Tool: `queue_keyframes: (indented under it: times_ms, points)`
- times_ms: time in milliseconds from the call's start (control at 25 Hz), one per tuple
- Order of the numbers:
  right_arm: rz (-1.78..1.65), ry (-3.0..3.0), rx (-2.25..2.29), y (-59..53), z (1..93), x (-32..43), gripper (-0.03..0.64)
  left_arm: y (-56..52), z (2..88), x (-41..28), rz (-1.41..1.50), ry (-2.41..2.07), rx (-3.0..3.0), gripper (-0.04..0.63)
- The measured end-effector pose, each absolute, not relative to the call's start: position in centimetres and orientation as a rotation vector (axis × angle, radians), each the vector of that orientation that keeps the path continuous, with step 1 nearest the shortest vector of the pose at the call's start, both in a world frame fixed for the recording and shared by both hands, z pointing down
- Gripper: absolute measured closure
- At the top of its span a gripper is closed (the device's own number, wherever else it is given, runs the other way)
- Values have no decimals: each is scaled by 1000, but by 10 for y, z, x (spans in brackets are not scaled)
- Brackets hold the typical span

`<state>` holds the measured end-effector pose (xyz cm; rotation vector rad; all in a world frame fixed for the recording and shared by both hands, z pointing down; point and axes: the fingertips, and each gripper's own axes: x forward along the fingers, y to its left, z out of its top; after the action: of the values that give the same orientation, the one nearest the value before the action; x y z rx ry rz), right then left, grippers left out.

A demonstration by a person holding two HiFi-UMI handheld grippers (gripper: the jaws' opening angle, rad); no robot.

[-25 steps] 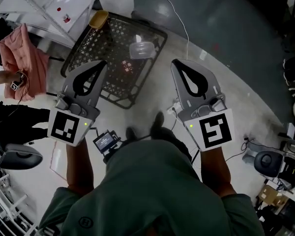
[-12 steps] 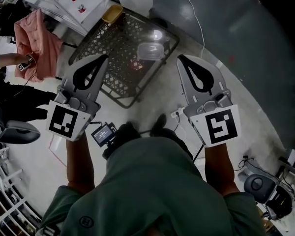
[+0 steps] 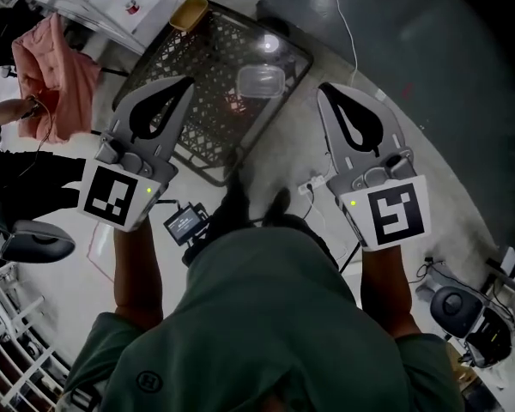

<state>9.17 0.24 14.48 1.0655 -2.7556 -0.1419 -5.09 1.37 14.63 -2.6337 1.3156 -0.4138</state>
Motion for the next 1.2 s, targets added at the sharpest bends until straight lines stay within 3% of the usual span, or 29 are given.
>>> queue_keyframes:
  times_ms: [560,1200]
  points:
    - [-142,-2561,1278,-62,139,42,611,-86,151,-99,-300,1079,-2761,594]
    - [-103,-2480,1304,-99,147,-18,611,-121,157,-144,-251,993,-2840,594]
